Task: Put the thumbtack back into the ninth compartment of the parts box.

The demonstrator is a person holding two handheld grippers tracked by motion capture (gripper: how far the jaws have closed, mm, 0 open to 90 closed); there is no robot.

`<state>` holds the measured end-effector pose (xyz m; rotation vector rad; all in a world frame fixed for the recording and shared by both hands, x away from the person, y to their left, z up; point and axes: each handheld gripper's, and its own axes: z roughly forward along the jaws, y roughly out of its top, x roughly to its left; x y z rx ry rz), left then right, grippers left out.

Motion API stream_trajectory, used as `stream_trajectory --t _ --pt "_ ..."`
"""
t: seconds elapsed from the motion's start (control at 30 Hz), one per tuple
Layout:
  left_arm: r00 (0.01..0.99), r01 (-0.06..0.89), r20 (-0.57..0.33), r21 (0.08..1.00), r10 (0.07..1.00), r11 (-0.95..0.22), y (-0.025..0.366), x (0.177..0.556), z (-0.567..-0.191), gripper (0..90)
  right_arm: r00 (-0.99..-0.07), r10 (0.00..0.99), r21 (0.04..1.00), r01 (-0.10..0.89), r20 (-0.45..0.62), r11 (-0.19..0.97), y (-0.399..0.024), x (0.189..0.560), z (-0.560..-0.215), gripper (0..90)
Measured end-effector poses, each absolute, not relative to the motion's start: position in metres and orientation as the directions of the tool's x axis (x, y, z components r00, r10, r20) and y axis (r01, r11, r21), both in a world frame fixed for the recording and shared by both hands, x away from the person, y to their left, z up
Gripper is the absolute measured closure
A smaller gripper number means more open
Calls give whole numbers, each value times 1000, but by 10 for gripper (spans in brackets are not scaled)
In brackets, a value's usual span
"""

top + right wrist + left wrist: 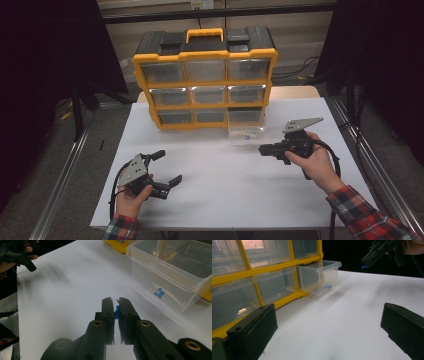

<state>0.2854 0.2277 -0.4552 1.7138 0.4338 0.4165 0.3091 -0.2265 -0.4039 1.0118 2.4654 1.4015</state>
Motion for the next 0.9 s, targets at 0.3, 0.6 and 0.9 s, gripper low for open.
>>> stream_trajectory --t 0.3,0.6,0.9 --pt "863 61 29 985 505 -162 227 285 -455 4 -766 609 803 488 205 343 -226 313 -402 846" --pt "864 56 38 984 502 -172 228 286 -455 4 -761 616 799 494 206 343 -226 319 -400 847" --pt "863 59 36 983 504 -171 228 286 -455 4 -760 618 799 493 202 345 -225 323 -396 847"
